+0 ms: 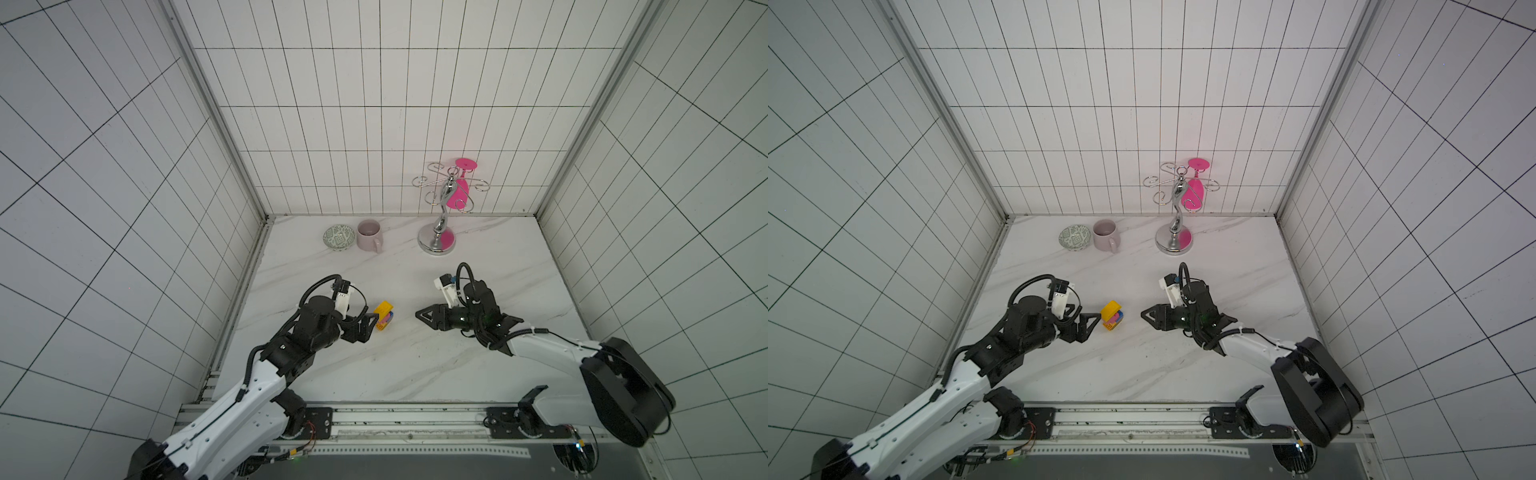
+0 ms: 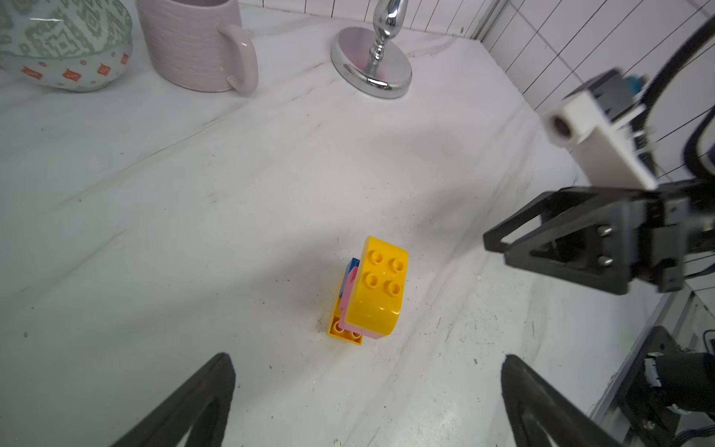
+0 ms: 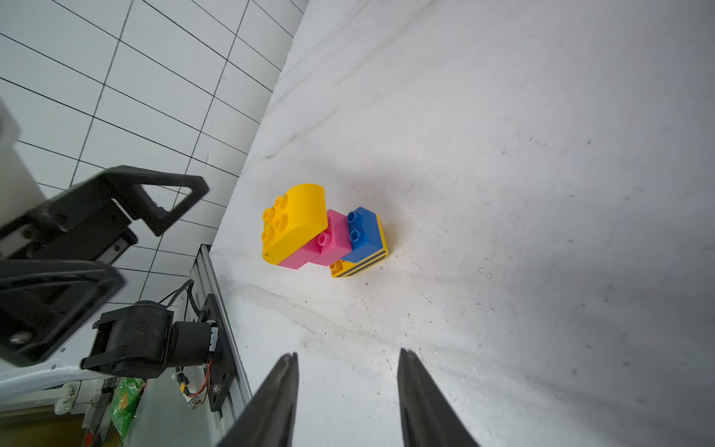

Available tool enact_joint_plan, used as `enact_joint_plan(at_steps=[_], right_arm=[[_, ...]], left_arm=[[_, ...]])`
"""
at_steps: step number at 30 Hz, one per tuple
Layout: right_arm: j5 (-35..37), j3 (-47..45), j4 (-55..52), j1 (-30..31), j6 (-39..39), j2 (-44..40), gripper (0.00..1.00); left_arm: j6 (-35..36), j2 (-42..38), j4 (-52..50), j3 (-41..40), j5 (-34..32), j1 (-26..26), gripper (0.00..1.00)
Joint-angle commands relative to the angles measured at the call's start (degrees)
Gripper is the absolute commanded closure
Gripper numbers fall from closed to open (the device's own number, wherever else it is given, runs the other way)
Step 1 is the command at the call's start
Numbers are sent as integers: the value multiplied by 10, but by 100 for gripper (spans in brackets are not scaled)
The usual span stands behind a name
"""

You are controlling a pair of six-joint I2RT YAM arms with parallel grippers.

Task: Assemble the letter s with lego
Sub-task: Adjust the lego brick at the center of the board.

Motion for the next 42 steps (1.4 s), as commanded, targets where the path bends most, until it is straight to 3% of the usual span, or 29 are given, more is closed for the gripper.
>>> enact_joint_plan(at_steps=[1,5,27,42], right_arm=[[-32,24,-128,-36,-51,-31,47],[-37,36,-118,-51,-31,-47,44],[-58,34,-116,-76,-23,-75,44],[-57,19,-115,-78,-20,-97,45]], left_arm=[[55,51,46,19,-22,-42,1],[59,107,11,37,-45,-56,2],[62,246,149,21,-119,-88,7],[15,247,224,-47,-215,-124,13]])
